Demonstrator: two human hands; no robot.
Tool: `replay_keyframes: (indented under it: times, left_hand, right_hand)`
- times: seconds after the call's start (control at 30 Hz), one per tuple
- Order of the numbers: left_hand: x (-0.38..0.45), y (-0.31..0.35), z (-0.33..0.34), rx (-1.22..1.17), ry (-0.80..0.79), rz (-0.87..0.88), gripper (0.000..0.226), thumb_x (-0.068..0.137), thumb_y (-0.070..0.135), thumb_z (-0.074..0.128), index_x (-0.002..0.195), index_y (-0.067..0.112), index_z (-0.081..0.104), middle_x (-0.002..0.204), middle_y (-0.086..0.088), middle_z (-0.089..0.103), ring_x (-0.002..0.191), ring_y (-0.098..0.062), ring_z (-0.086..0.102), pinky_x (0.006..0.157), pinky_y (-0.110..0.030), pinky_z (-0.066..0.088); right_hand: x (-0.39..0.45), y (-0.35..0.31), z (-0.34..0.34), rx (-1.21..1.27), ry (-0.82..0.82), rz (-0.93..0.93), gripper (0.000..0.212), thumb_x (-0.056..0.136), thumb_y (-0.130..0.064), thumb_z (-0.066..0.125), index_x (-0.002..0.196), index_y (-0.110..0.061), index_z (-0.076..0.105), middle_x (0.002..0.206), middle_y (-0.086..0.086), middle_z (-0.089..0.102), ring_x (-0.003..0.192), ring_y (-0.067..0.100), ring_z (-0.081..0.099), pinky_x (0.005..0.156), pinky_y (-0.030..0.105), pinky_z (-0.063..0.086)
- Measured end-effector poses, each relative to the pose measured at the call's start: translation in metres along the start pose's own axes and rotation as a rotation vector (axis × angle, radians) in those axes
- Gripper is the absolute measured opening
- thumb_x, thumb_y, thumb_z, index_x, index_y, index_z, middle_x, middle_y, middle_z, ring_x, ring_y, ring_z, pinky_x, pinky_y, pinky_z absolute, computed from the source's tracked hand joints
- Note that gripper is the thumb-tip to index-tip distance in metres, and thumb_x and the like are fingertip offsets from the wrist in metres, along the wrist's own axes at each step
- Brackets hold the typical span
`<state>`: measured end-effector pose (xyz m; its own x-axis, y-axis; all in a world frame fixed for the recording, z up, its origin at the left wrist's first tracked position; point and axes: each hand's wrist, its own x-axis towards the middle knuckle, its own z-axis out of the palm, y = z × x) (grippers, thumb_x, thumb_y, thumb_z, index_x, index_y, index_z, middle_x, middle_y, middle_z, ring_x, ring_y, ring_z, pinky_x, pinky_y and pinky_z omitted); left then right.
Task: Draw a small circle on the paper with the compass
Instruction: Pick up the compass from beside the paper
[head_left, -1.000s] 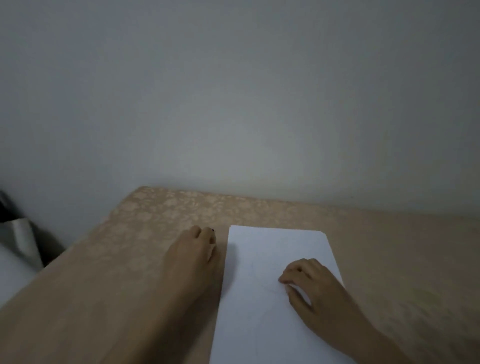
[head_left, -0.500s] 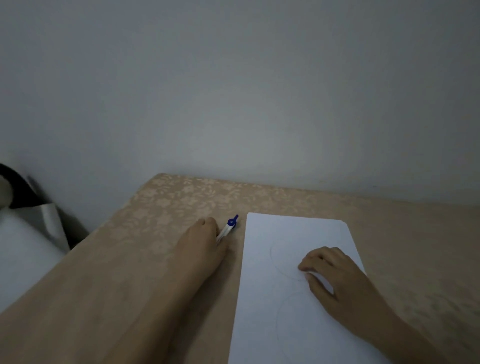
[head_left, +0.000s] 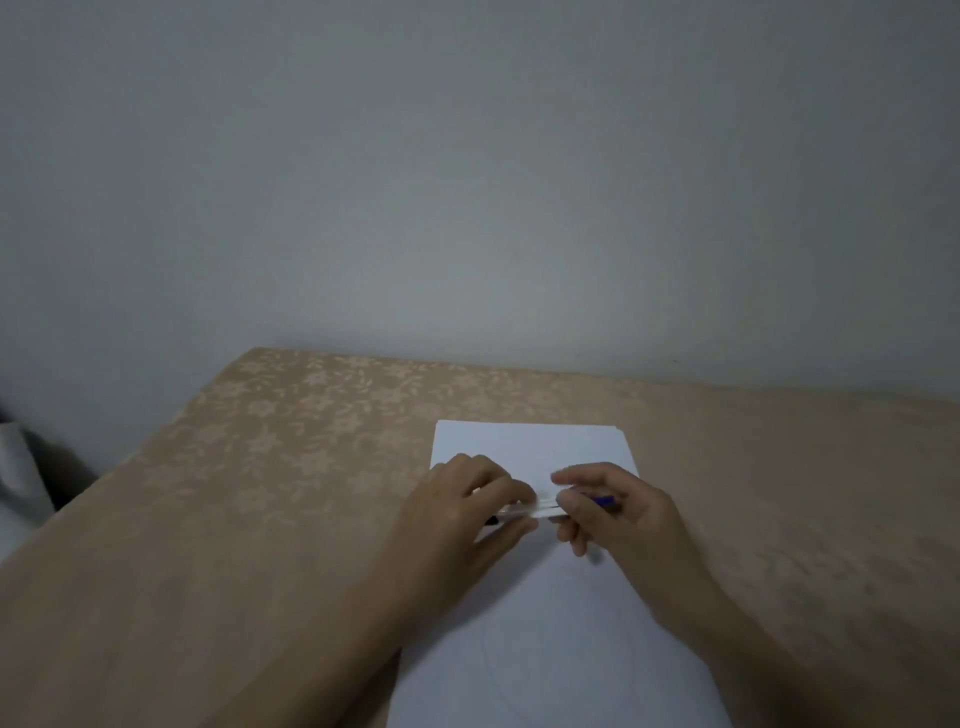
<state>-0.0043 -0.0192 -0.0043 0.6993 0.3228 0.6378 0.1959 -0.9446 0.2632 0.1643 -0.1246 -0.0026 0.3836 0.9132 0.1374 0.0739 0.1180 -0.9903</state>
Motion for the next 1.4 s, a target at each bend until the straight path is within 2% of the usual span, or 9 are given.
replay_keyframes:
  times: [0.1,0.23,0.33,0.47,0.7,0.97,1.23,1.3,1.4]
  left_hand:
    - [0.000,-0.001,0.000,0.009,0.004,0.005,0.023,0.087,0.033,0.058,0.099,0.017,0.070,0.086,0.000,0.065,0.073,-0.016,0.058,0.061,-0.029,0.049]
    - [0.001,-0.004,-0.005,-0.317,0.080,-0.266,0.021,0.084,0.035,0.066,0.103,0.026,0.067,0.089,0.013,0.067,0.081,-0.003,0.061,0.072,-0.010,0.044]
    - [0.003,-0.007,-0.007,-0.674,0.101,-0.553,0.009,0.084,0.023,0.070,0.090,0.028,0.069,0.082,0.006,0.075,0.077,-0.010,0.069,0.068,-0.015,0.050]
    - [0.006,-0.010,-0.006,-0.920,0.072,-0.698,0.007,0.083,0.008,0.070,0.081,0.014,0.072,0.075,-0.006,0.077,0.066,-0.016,0.070,0.056,-0.018,0.052]
    - [0.005,-0.012,-0.005,-0.980,0.064,-0.780,0.005,0.079,0.004,0.073,0.074,0.006,0.074,0.067,-0.008,0.076,0.061,-0.016,0.069,0.060,-0.018,0.054]
    - [0.005,-0.019,-0.003,-0.952,0.057,-0.745,0.010,0.079,0.003,0.072,0.071,0.009,0.074,0.068,-0.010,0.075,0.061,-0.018,0.069,0.061,-0.020,0.055]
    - [0.004,-0.023,-0.004,-0.916,0.054,-0.687,0.010,0.080,0.005,0.072,0.072,0.010,0.074,0.069,-0.005,0.075,0.061,-0.015,0.068,0.060,-0.017,0.053]
    - [0.003,-0.025,-0.006,-0.890,0.113,-0.733,0.009,0.080,0.004,0.072,0.073,0.009,0.074,0.067,-0.004,0.074,0.061,-0.014,0.067,0.059,-0.016,0.052]
    - [0.000,-0.042,-0.021,-0.818,0.250,-0.859,0.010,0.082,0.008,0.070,0.072,0.010,0.073,0.060,-0.001,0.071,0.057,-0.009,0.063,0.053,-0.013,0.048]
  right_hand:
    - [0.000,0.001,-0.001,-0.003,0.015,0.001,0.019,0.069,-0.031,0.073,0.080,-0.016,0.075,0.059,0.008,0.069,0.051,0.017,0.060,0.050,0.020,0.047]
    - [0.001,0.001,-0.006,0.028,0.099,-0.016,0.005,0.080,-0.012,0.071,0.078,-0.014,0.076,0.060,0.008,0.070,0.053,0.017,0.063,0.053,0.020,0.051]
    - [0.001,0.002,-0.006,0.043,0.138,-0.021,0.015,0.084,-0.003,0.067,0.076,-0.013,0.075,0.061,0.007,0.070,0.054,0.016,0.064,0.053,0.019,0.052]
    - [0.001,0.002,-0.005,0.021,0.153,-0.031,0.015,0.085,-0.004,0.067,0.077,-0.014,0.075,0.063,0.008,0.071,0.056,0.017,0.065,0.057,0.021,0.054]
    - [0.002,0.002,-0.006,-0.024,0.148,-0.048,0.017,0.084,-0.003,0.068,0.074,-0.015,0.076,0.061,0.006,0.071,0.053,0.015,0.065,0.054,0.018,0.052]
    - [0.003,0.001,-0.006,-0.046,0.131,-0.055,0.016,0.084,-0.002,0.068,0.074,-0.012,0.076,0.059,0.003,0.070,0.052,0.013,0.063,0.053,0.017,0.051]
    - [0.003,0.002,-0.007,-0.066,0.134,-0.054,0.011,0.083,-0.004,0.069,0.077,-0.011,0.075,0.057,0.003,0.069,0.051,0.012,0.062,0.052,0.017,0.050]
    - [0.006,0.004,-0.011,-0.059,0.192,-0.047,0.013,0.084,-0.004,0.068,0.077,-0.012,0.075,0.056,0.002,0.069,0.049,0.011,0.061,0.051,0.016,0.049]
    - [0.010,0.004,-0.032,-0.024,0.371,-0.038,0.015,0.086,-0.008,0.068,0.076,-0.017,0.075,0.055,0.000,0.069,0.048,0.009,0.059,0.049,0.014,0.048]
